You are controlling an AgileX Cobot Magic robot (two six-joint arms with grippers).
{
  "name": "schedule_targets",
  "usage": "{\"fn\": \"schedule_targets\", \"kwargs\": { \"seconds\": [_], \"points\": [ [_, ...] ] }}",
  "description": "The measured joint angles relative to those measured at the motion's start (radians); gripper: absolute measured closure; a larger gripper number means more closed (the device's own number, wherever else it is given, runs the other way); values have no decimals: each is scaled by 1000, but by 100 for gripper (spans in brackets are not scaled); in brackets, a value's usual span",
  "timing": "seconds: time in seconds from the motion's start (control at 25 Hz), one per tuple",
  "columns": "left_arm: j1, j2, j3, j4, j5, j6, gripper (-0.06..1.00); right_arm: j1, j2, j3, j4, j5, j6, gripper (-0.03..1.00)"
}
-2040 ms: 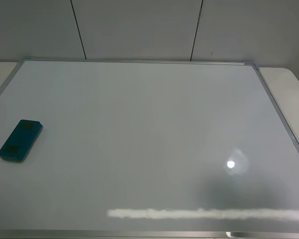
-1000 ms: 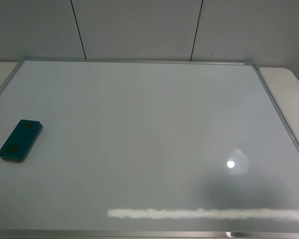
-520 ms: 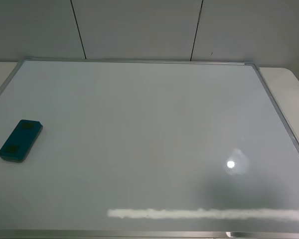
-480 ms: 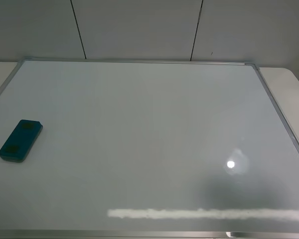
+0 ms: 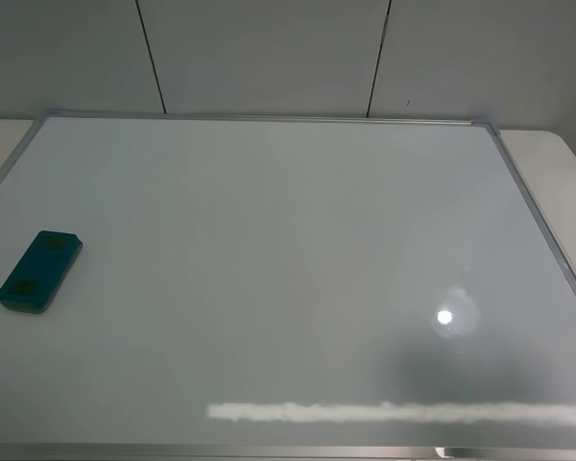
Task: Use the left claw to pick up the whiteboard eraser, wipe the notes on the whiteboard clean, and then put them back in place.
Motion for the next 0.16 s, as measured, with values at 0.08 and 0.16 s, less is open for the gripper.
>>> {"fn": "schedule_targets", "kwargs": {
  "seconds": [0.08,0.16],
  "points": [
    [0,0,0,-8,0,-3,-5,0,0,0,0,0,0,-2],
    [0,0,0,-10,0,-12,-5,0,0,0,0,0,0,-2]
  ]
}}
